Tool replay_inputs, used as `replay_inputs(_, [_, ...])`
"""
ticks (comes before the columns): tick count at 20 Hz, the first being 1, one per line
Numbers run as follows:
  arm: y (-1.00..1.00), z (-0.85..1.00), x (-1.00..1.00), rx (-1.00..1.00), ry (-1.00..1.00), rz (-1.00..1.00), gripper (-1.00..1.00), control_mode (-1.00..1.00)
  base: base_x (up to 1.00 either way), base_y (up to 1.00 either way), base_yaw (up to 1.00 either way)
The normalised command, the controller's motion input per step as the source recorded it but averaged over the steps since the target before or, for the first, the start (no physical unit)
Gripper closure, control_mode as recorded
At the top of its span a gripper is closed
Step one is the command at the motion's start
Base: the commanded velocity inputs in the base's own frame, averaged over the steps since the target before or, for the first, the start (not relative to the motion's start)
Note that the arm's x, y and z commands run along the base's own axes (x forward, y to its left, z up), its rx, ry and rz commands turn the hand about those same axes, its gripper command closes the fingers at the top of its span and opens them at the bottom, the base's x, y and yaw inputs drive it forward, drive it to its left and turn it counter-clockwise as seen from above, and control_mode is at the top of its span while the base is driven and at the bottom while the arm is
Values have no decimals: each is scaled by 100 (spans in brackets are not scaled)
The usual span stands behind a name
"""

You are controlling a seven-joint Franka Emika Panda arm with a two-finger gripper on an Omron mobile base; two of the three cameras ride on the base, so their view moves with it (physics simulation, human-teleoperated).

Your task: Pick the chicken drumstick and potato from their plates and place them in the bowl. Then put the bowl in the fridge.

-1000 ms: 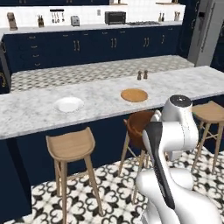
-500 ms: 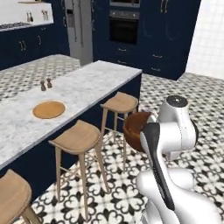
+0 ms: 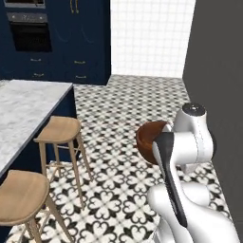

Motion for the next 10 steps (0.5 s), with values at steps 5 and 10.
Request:
replay_inputs(5, [0, 0, 0, 0, 0, 0, 100, 100, 100, 0, -10])
replay_inputs(10, [0, 0, 0, 0, 0, 0, 100, 100, 100, 0, -5])
